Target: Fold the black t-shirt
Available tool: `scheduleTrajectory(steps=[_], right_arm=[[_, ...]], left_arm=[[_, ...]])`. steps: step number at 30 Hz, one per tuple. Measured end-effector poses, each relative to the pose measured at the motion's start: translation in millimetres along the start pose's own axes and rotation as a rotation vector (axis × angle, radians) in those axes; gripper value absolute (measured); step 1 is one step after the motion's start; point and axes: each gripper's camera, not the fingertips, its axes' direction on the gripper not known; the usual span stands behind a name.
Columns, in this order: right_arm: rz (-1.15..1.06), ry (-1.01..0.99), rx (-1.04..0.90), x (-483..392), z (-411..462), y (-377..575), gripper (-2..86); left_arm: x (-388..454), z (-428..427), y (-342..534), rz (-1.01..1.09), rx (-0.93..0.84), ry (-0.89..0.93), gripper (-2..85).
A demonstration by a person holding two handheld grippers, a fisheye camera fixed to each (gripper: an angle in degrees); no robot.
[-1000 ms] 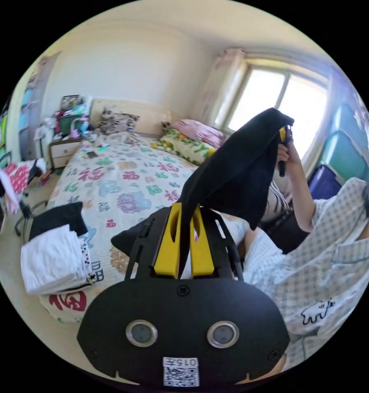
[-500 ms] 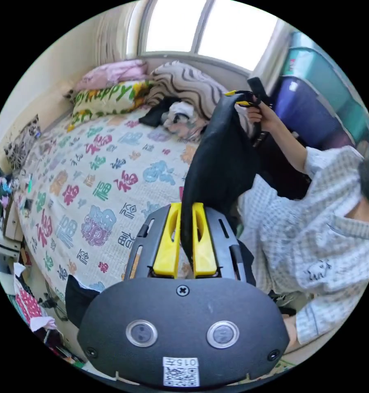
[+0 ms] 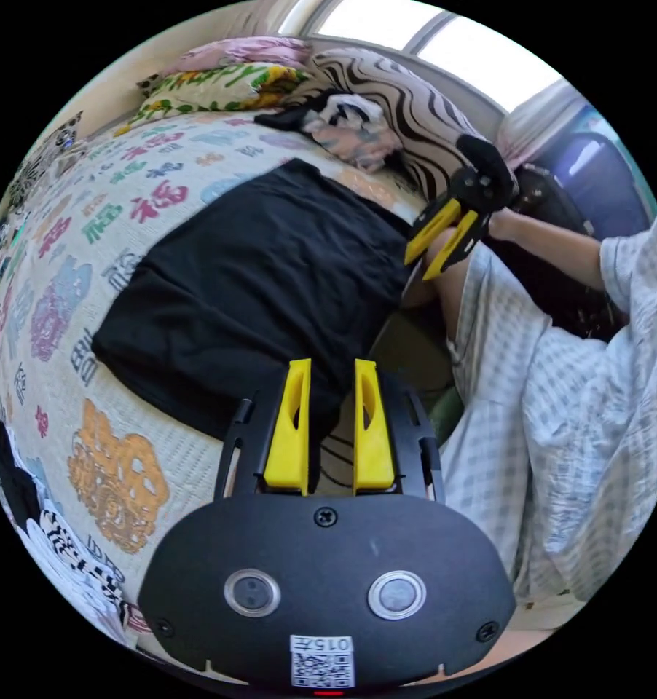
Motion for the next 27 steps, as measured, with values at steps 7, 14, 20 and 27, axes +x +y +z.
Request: scheduleTrajectory(steps=[7,14,20,27], right_arm=[[-0.052,0.118,-0.175,-12,30,-12,2.1],[-0.048,0.126,-0.162,-21,11,-9,-0.7],[0.073,0.098,-0.001,-19,-44,8,-0.4],[-0.089,0.088,-0.137,-51,-30,-2,7.3]], left_arm=[[12,101,-27,0.040,-0.203,-0.110,7.4],[-5,129,-38,0.046,-0.210,-0.103,0.1],[-25,104,-37,-0.025,-0.083,-0.032,-0.4],[-51,131,-30,-0.050,-0.067,0.119,6.6]])
